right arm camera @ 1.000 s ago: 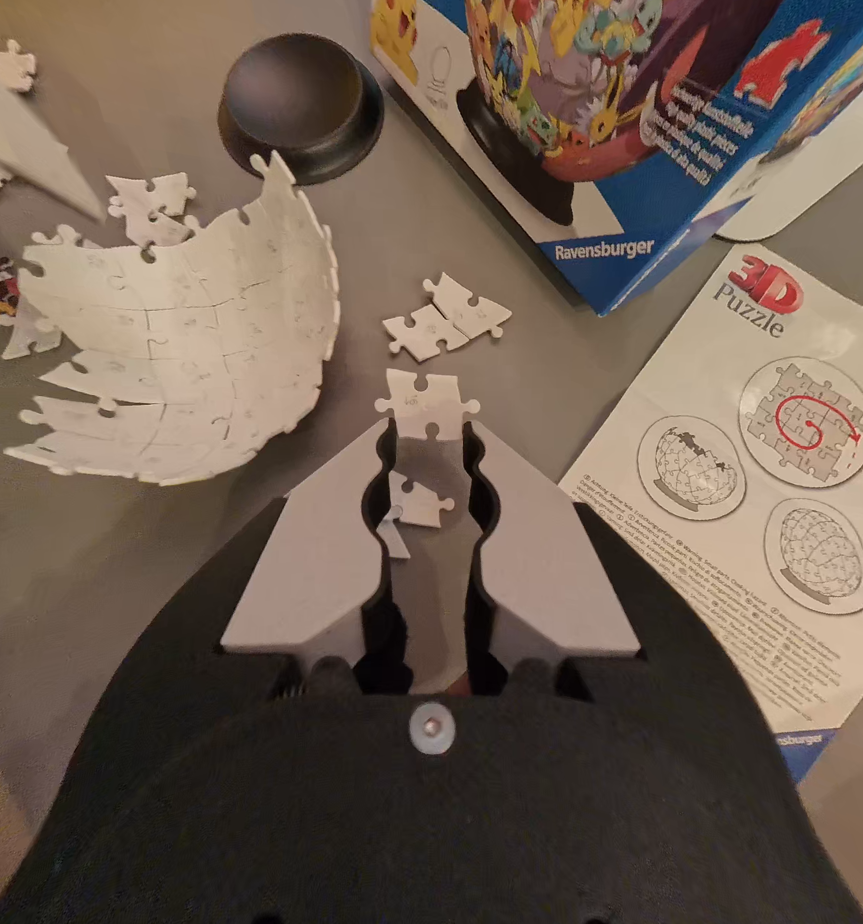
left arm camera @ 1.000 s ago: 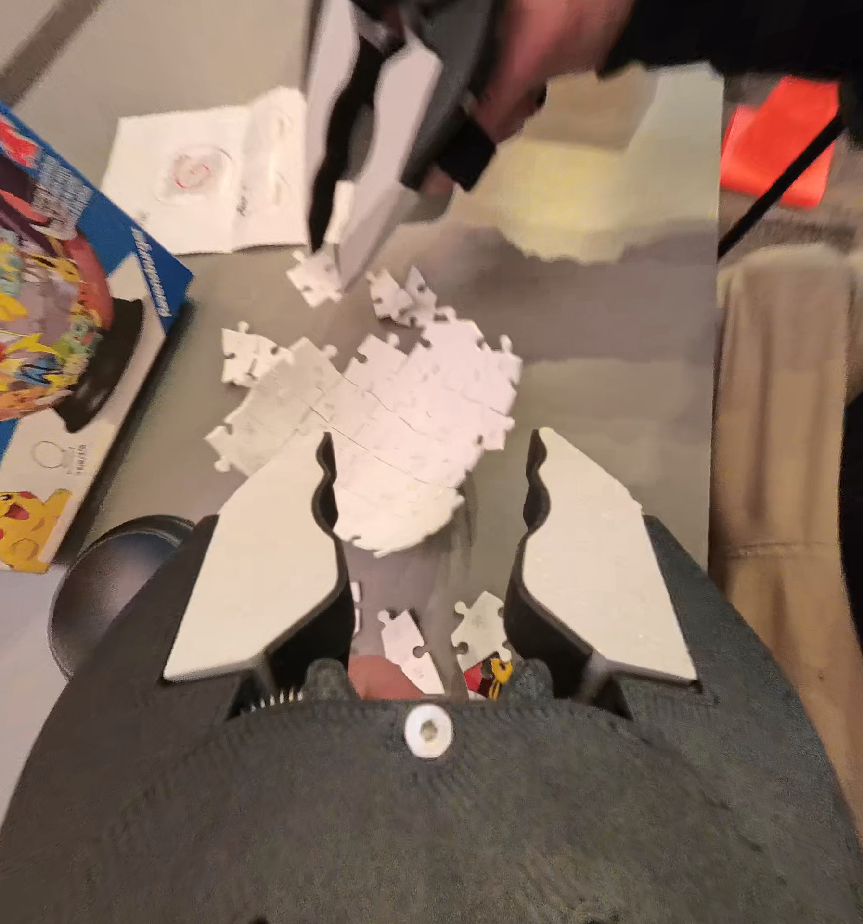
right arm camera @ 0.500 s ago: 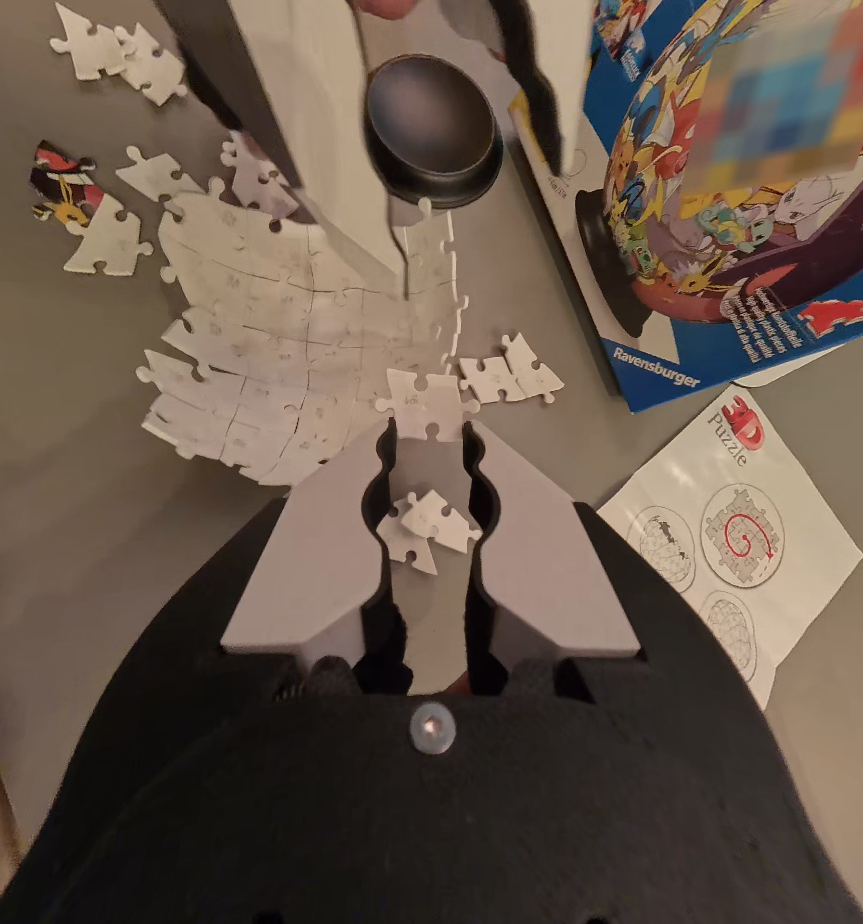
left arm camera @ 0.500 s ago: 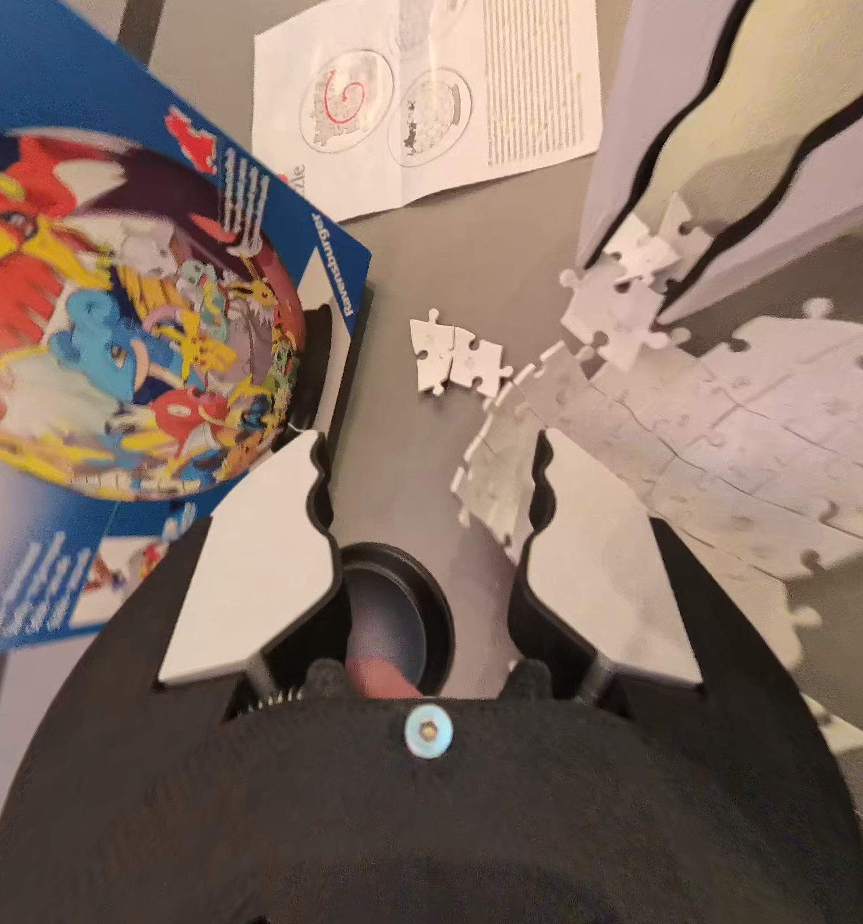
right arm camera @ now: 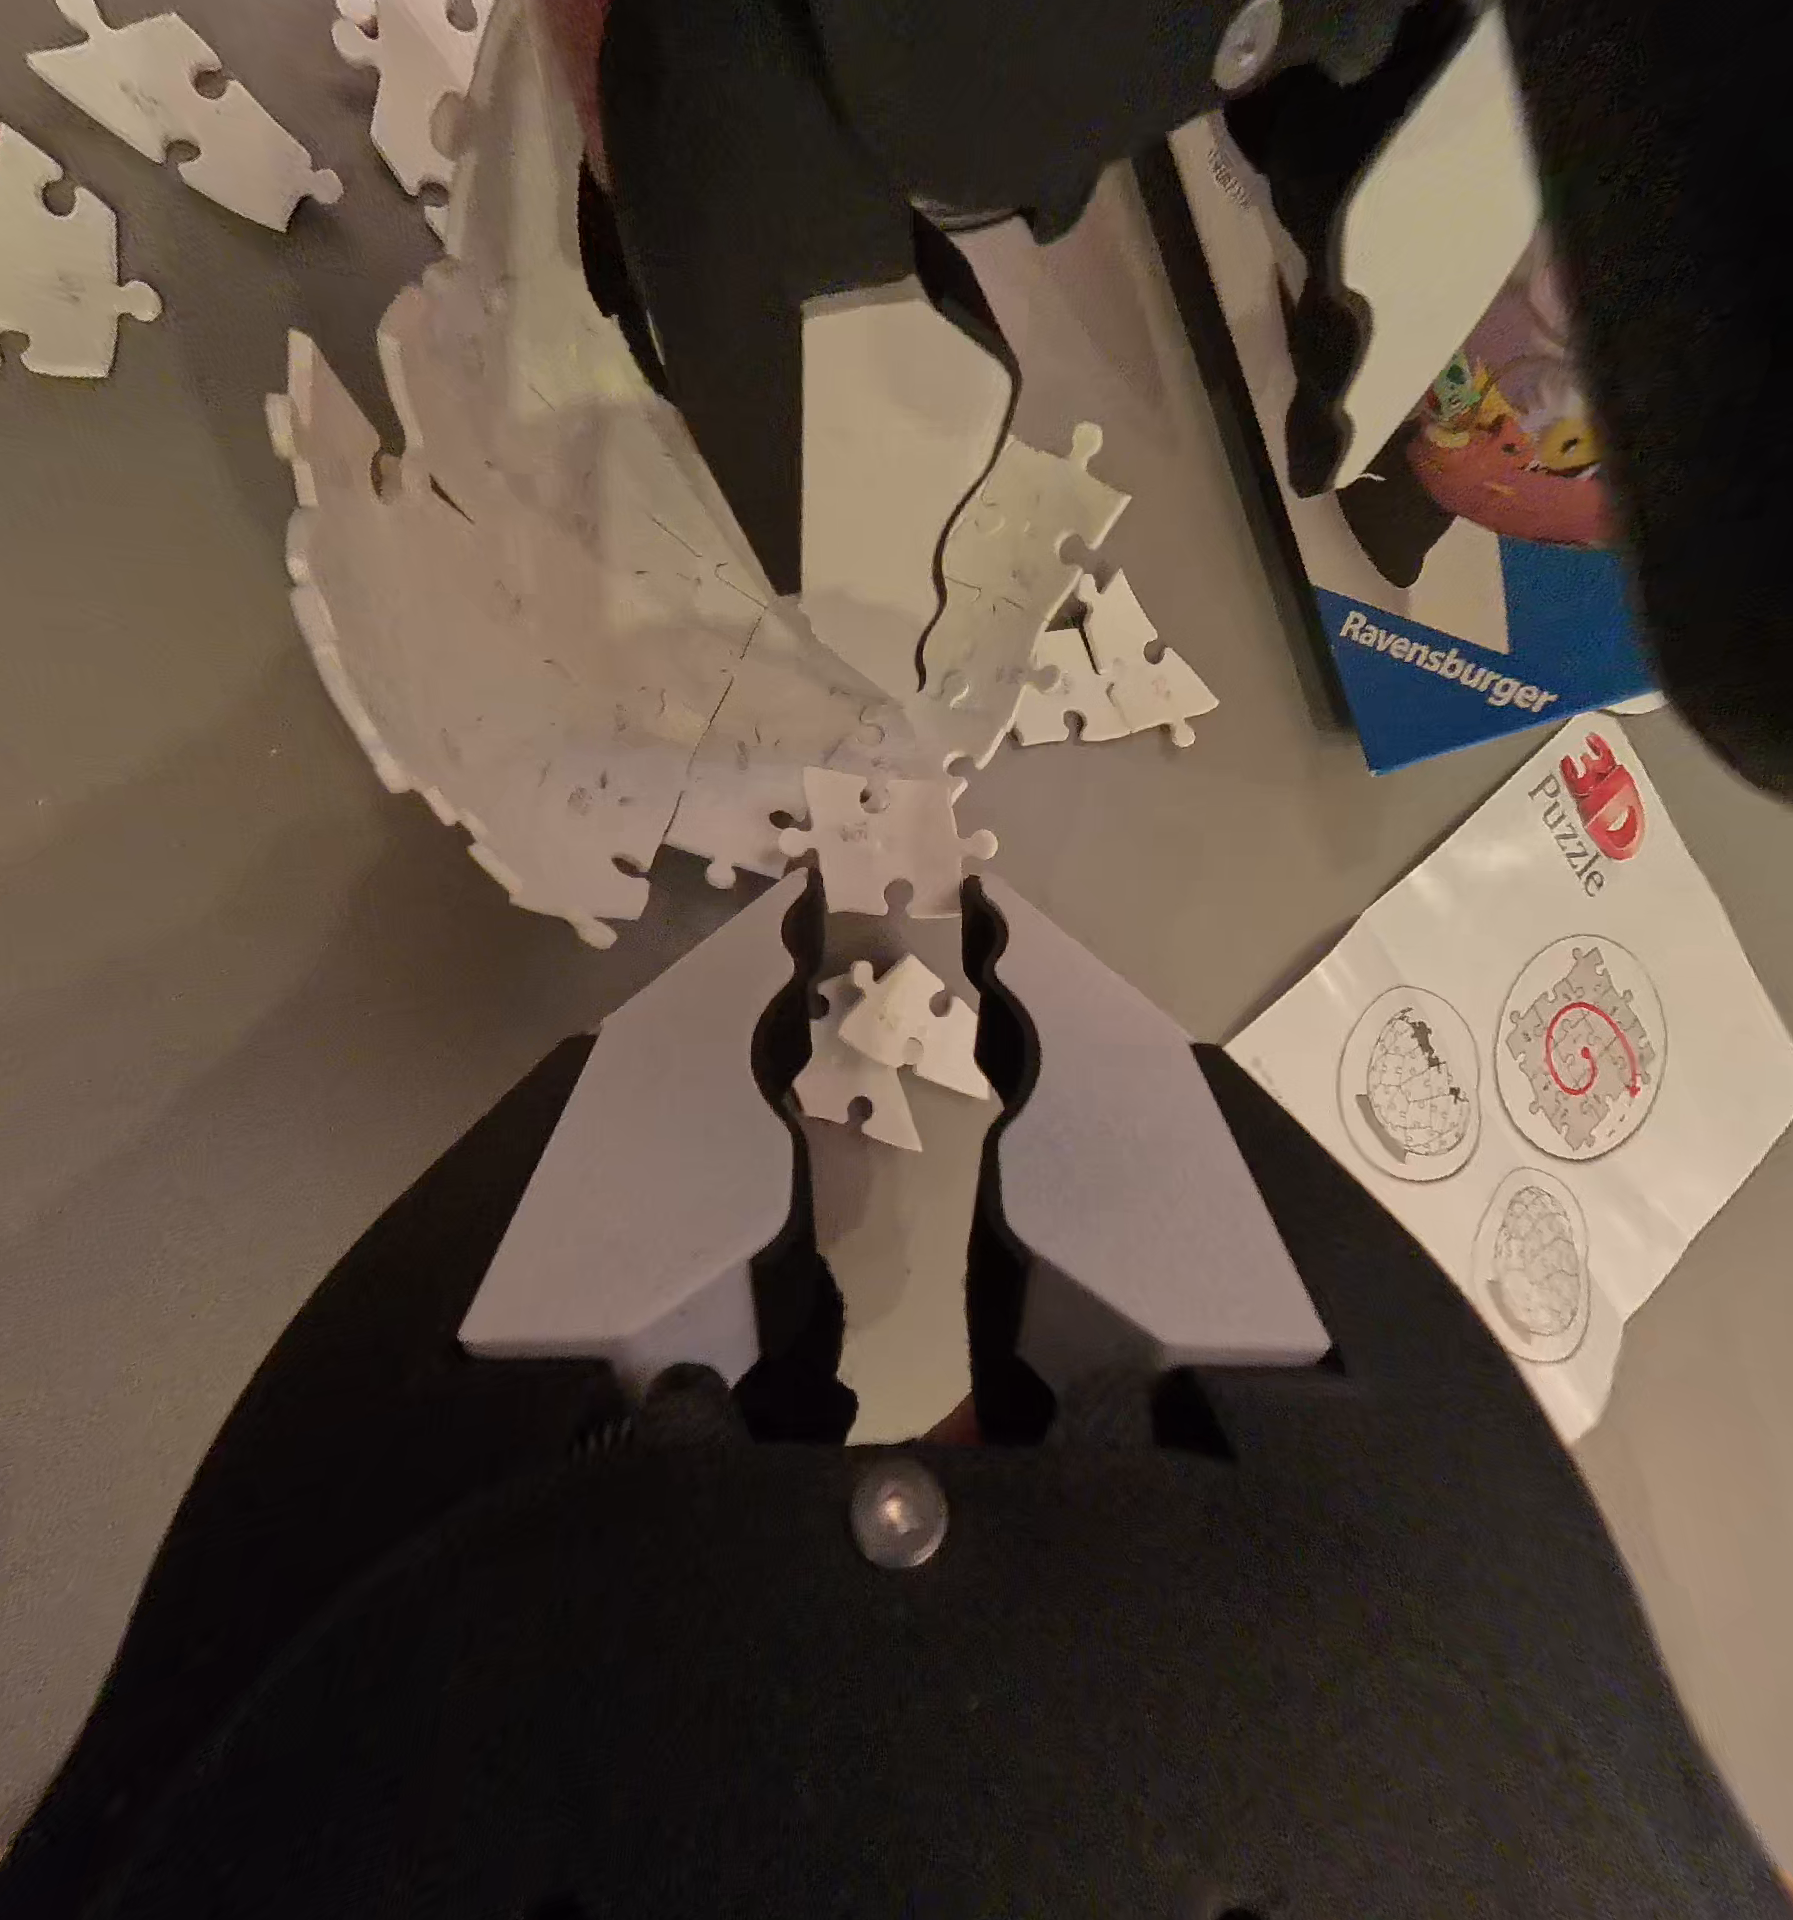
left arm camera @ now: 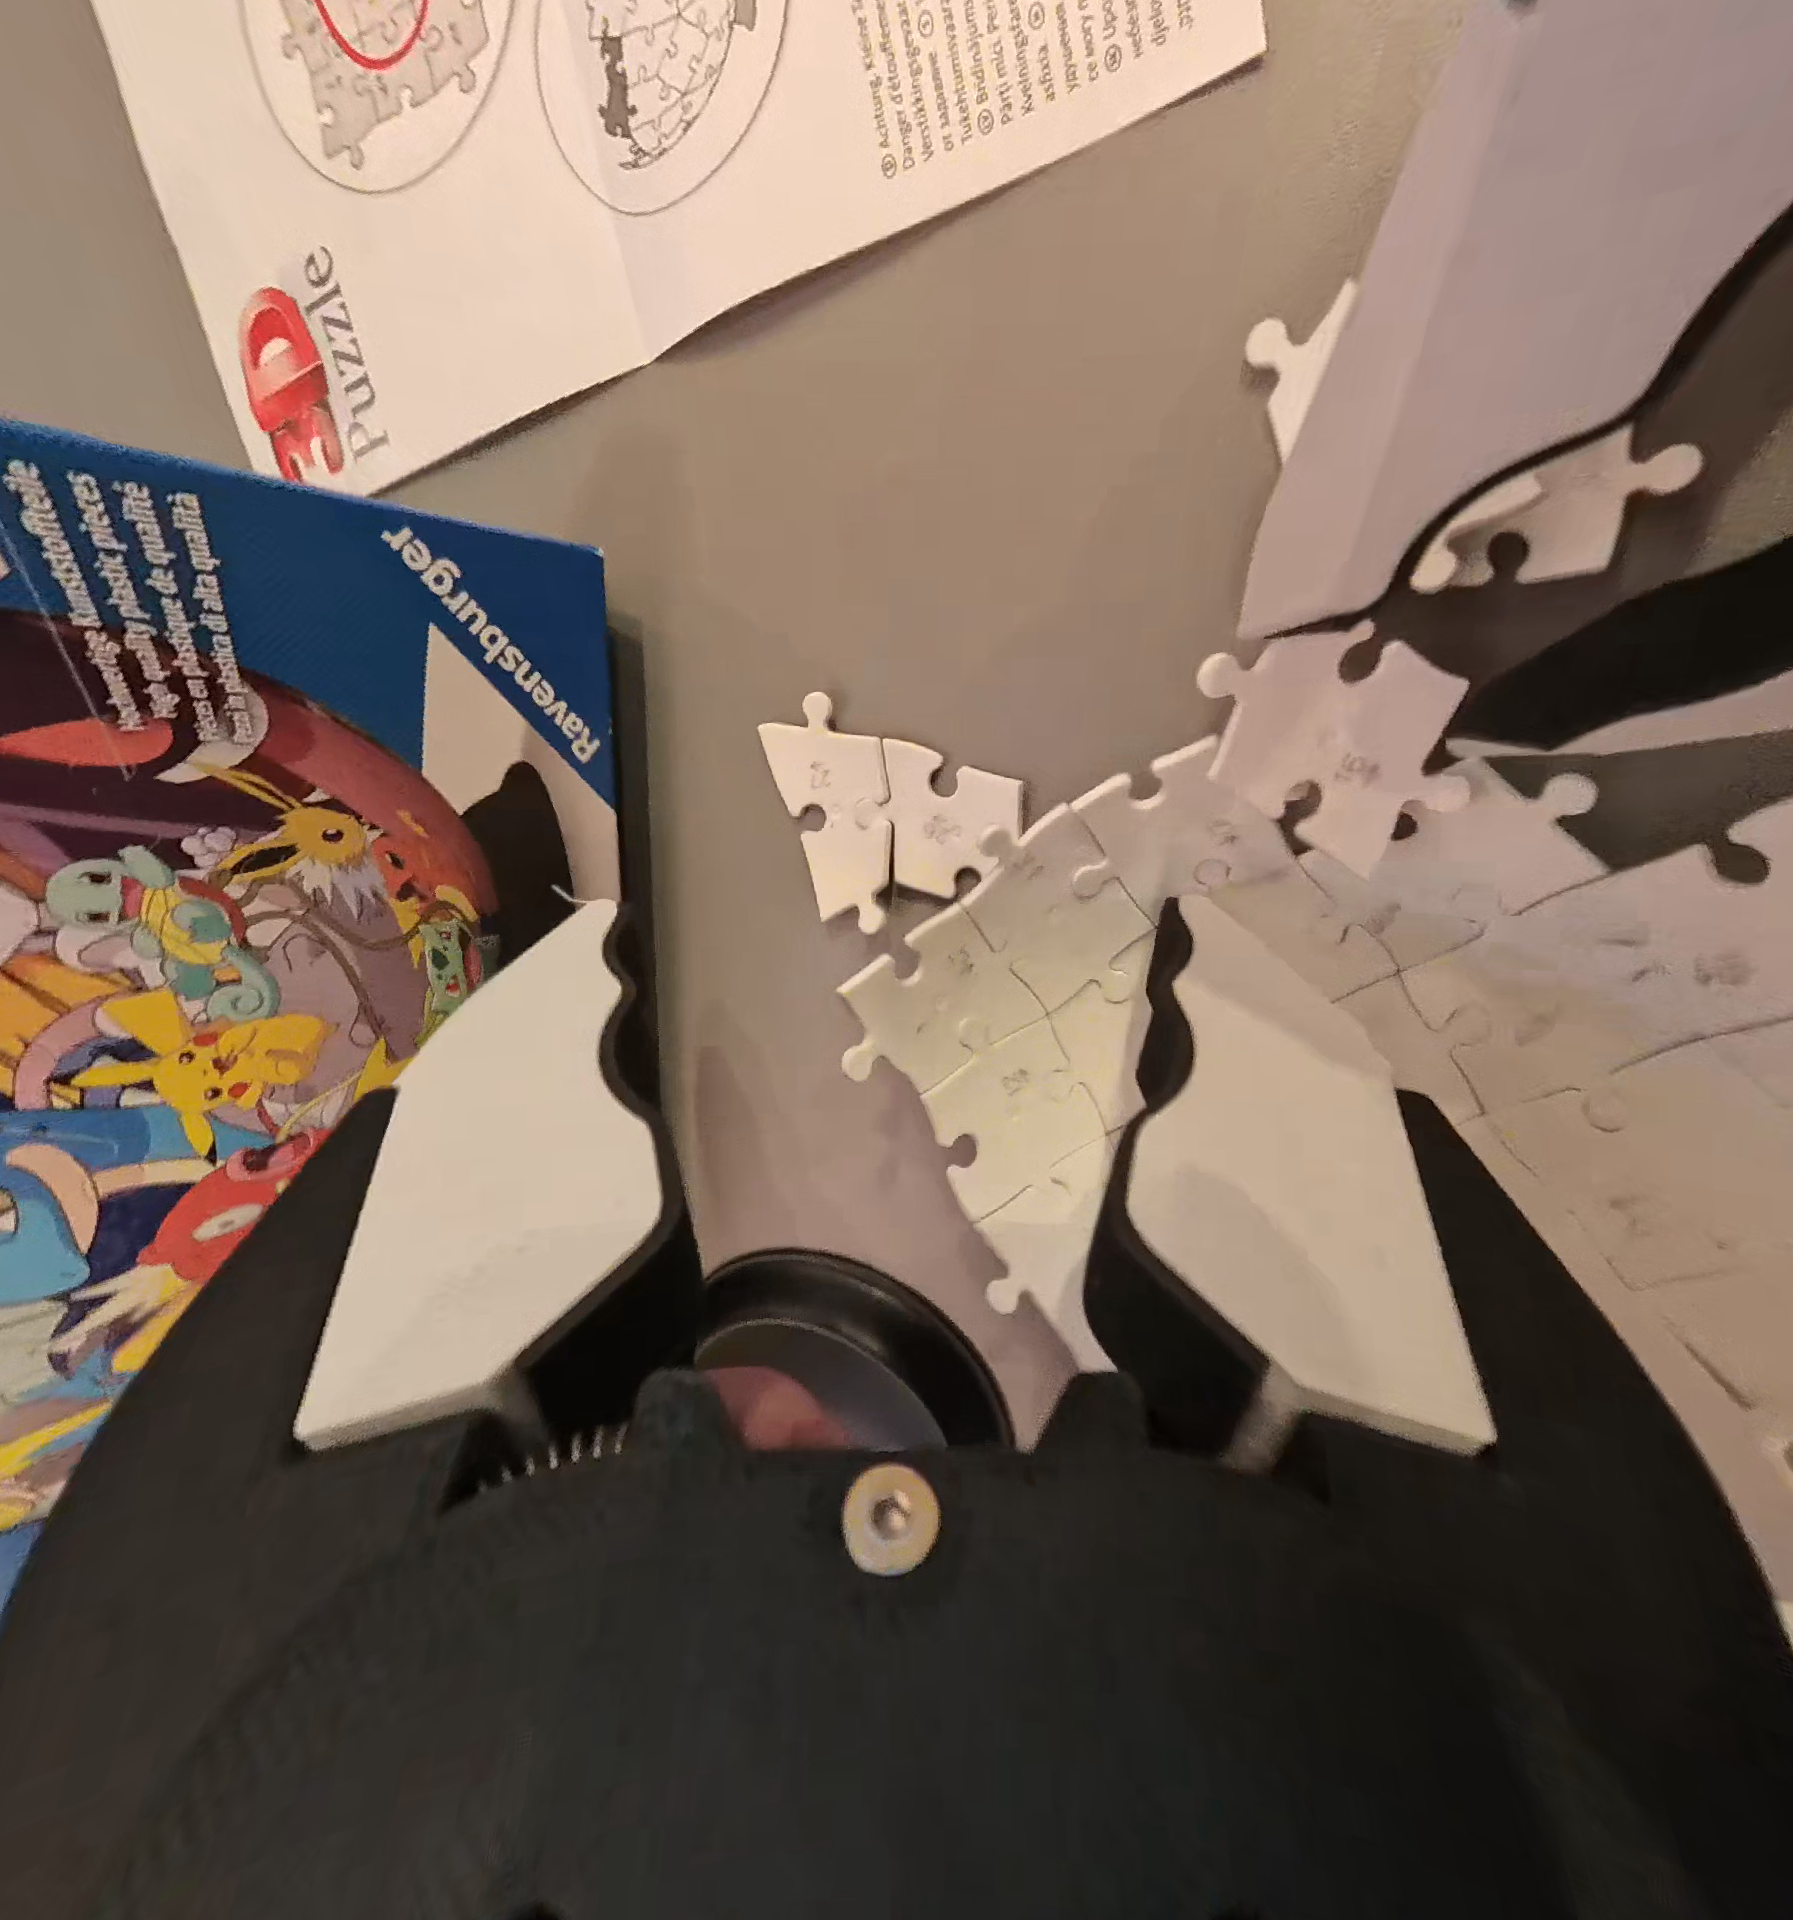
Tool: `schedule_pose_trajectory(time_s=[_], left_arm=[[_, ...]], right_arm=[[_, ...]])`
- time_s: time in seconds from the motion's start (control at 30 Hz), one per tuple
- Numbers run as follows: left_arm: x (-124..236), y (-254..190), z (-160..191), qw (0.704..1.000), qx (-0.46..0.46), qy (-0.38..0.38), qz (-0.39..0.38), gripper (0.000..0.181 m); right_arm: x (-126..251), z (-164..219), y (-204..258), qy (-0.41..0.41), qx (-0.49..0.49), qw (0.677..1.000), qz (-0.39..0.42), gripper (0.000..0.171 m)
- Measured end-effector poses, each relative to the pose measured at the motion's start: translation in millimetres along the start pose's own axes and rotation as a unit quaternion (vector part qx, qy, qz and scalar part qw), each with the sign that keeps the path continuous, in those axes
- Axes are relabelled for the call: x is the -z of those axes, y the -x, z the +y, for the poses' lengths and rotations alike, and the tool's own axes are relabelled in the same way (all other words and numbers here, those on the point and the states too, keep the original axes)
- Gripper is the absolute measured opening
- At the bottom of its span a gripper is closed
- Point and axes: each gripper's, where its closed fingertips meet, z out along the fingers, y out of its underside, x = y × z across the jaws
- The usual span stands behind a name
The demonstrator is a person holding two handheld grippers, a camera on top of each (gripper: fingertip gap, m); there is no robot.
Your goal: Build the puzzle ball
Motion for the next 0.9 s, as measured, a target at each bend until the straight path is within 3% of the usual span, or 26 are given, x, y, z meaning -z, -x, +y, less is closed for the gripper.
schedule_pose_trajectory(time_s=[0.2,0.4,0.9], left_arm=[[-3,-3,-2,0.999,0.000,0.048,0.019,0.090],[-6,-7,-1,0.996,0.048,0.054,0.045,0.088],[-3,-15,4,0.991,0.104,0.066,0.057,0.079]], right_arm=[[-4,7,1,0.007,-0.060,0.998,-0.010,0.025],[-7,5,8,0.000,-0.135,0.990,-0.037,0.025],[-7,15,16,0.031,-0.238,0.971,-0.019,0.025]])
